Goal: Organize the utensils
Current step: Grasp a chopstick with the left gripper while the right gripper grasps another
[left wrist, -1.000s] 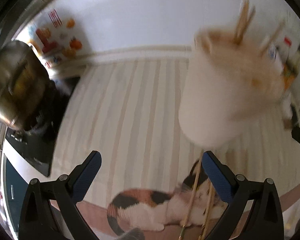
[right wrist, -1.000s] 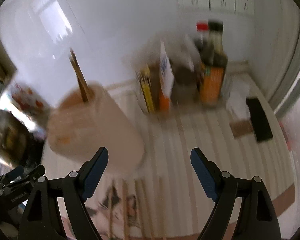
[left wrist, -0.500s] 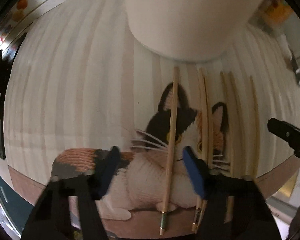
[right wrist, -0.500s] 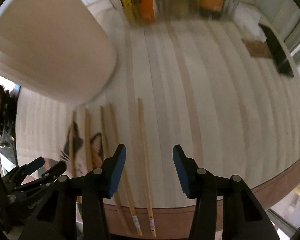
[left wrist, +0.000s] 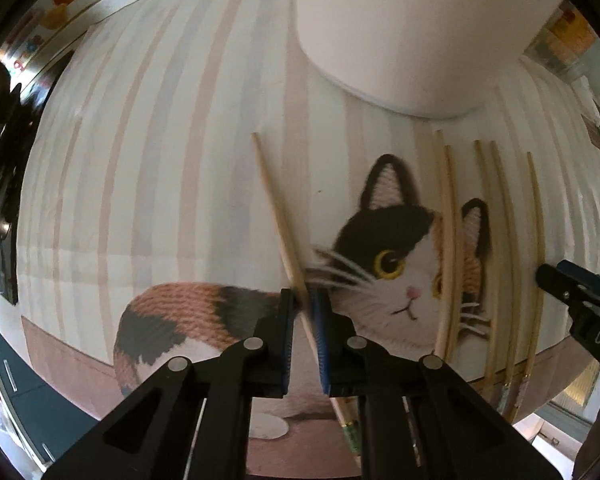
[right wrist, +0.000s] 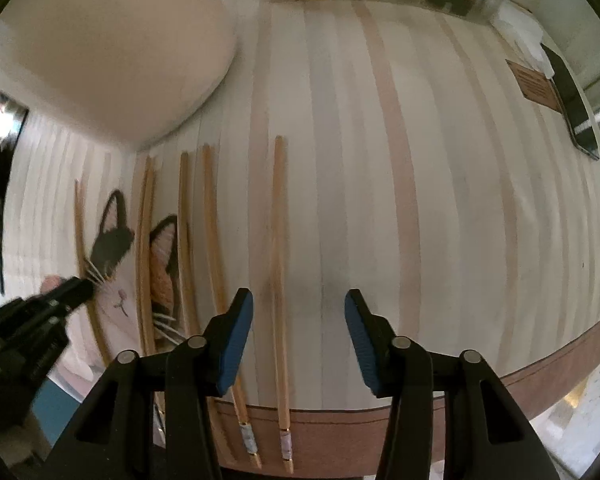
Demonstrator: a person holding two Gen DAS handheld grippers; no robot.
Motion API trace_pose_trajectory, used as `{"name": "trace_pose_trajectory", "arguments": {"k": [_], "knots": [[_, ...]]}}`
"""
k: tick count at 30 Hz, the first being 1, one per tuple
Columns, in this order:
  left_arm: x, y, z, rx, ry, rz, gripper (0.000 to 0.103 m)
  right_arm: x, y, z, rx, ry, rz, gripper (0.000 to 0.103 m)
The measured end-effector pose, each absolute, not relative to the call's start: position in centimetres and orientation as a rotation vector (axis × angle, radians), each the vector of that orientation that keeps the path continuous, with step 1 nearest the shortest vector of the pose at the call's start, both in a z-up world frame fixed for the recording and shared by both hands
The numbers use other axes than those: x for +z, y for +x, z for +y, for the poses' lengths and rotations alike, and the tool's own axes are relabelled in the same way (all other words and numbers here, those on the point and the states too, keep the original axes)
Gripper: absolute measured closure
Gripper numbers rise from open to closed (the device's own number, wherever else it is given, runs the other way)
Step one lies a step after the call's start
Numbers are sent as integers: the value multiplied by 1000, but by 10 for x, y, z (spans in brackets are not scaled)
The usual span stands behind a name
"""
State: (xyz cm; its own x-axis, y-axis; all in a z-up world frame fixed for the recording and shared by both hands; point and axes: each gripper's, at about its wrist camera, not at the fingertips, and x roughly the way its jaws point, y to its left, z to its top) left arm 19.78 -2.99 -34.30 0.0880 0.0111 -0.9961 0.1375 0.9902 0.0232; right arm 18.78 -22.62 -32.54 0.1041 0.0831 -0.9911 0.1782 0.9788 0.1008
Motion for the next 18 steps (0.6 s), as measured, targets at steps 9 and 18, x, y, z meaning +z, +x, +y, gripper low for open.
{"name": "trace_pose_trajectory", "arguments": {"k": [9,18], "knots": [[-339,196,-17,-85,118,1485,95,-329,164,-211,-104,110,1492,96],[-342,202,-47,-107,213,1462,99,-330,159,-213,-94,73,1542,95]]}}
